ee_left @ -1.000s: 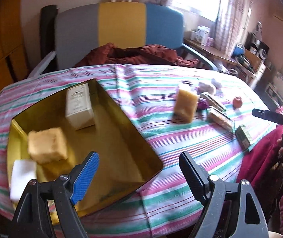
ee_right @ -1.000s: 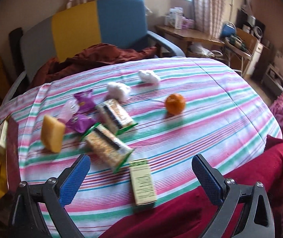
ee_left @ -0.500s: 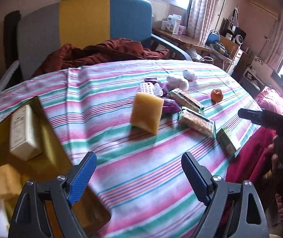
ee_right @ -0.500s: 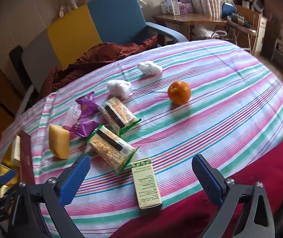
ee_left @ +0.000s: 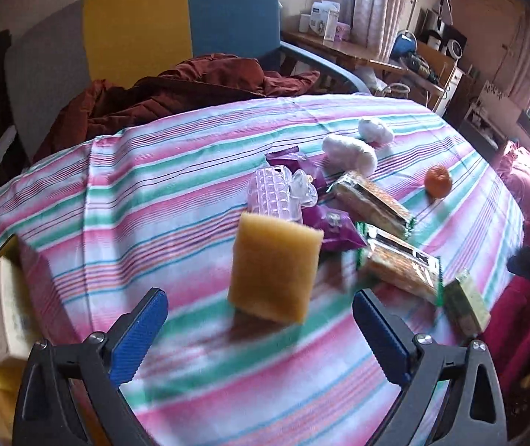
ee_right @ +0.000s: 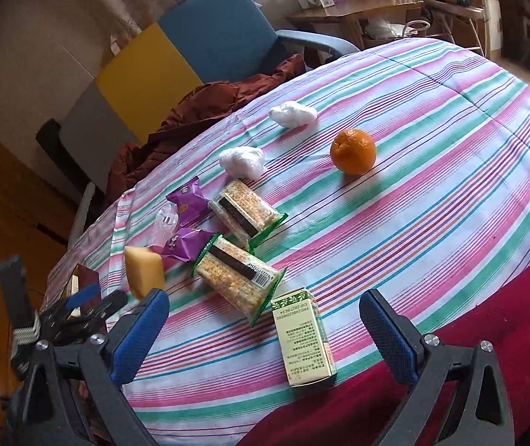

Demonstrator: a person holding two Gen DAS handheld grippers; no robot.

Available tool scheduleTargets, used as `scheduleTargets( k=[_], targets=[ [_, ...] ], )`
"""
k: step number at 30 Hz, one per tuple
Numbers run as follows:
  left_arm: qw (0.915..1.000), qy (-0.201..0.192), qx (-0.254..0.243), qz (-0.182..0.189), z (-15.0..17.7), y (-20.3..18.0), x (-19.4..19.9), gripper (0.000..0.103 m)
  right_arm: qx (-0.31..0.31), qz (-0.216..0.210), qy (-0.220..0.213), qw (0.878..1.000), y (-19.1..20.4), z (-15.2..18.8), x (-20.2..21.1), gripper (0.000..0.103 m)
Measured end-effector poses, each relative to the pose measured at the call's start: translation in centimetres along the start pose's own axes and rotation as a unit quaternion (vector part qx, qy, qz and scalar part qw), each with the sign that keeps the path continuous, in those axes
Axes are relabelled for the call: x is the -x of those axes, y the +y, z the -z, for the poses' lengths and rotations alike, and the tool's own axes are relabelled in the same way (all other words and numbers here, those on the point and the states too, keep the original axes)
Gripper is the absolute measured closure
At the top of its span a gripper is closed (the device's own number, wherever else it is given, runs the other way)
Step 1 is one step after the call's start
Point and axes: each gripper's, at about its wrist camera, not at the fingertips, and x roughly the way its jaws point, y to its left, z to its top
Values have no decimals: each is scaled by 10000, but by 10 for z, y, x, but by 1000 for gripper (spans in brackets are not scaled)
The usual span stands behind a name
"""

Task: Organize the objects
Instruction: 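Move both tools back to the table items, then grasp the small yellow sponge with the left gripper while the right grasps the small green box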

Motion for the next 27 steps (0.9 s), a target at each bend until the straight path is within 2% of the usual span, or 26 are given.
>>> scheduleTargets(
  k=[5, 7, 8, 10, 11, 16, 27],
  targets=[
    [9999, 149, 9, 10, -13, 0, -24, 2, -52, -100, 63, 9999, -3, -1, -1, 0],
    [9998, 209, 6, 53, -16, -1, -31, 8, -58, -115, 95, 9999, -3, -1, -2, 0],
    [9996, 264, 12, 65, -17, 0, -37, 12, -61, -116, 105, 9999, -3, -1, -3, 0],
    [9990, 410, 108, 117, -16, 2, -45, 42, -65, -124, 112, 9998, -4, -1, -3, 0],
    [9981, 487, 236, 301, -14, 5, -48, 48, -67, -128, 120, 9998, -4, -1, -3, 0],
    [9980, 317, 330, 445, -2, 4, -33, 49, -61, -71, 205, 9997, -4, -1, -5, 0],
    [9967, 193, 293, 729, 48, -10, 16, 49, 196, 610, 795, 9948, 6, 1, -25, 0]
  ],
)
